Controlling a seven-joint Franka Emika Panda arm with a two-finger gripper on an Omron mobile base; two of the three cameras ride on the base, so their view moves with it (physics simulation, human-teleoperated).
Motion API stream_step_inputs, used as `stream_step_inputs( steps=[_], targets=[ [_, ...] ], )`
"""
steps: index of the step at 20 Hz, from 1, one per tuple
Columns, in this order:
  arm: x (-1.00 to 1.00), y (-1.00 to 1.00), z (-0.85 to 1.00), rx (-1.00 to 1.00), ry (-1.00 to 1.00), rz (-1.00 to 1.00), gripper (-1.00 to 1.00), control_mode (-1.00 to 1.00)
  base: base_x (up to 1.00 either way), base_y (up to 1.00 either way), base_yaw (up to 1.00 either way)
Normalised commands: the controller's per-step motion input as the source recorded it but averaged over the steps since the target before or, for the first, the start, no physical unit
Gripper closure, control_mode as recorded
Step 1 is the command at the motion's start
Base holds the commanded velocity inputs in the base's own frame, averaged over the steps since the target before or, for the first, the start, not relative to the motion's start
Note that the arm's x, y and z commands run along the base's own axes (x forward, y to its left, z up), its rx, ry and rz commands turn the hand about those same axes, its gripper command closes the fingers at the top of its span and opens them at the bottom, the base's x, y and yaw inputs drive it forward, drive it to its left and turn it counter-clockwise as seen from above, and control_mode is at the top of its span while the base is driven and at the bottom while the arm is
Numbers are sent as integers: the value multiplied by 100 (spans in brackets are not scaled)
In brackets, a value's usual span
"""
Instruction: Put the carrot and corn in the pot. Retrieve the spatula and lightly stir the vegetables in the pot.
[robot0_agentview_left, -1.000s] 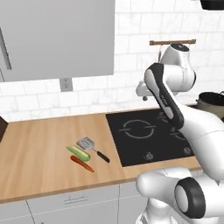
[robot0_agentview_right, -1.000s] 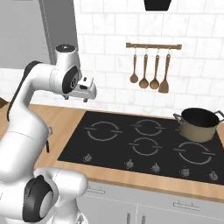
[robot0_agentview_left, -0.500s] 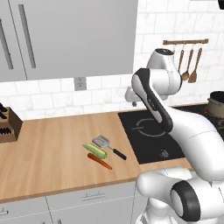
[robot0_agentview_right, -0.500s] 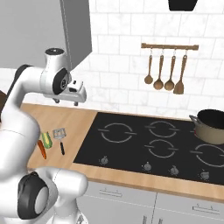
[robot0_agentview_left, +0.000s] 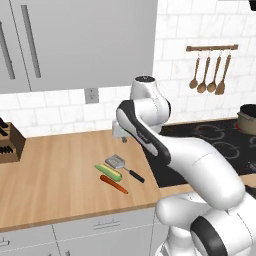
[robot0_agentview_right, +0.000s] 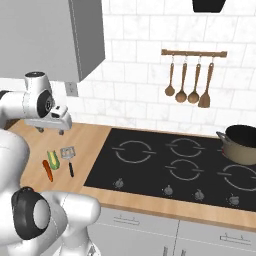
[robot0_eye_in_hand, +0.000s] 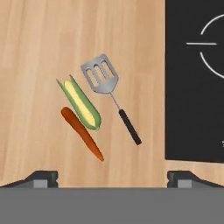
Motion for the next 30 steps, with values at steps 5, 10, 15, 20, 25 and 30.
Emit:
stream_step_inputs(
  steps=[5, 10, 15, 20, 25, 30],
  targets=[
    [0, 92, -70, -5, 21, 0, -100, -100, 0, 0, 0],
    [2, 67, -75, -6, 21, 0, -100, -100, 0, 0, 0],
    [5, 22, -62, -3, 11, 0, -100, -100, 0, 0, 0],
    [26, 0, -57, -4, 3, 0, -100, -100, 0, 0, 0],
    [3, -11, -43, -4, 0, 0, -100, -100, 0, 0, 0],
    [0, -35, -36, -2, 0, 0, -100, -100, 0, 0, 0]
  ],
)
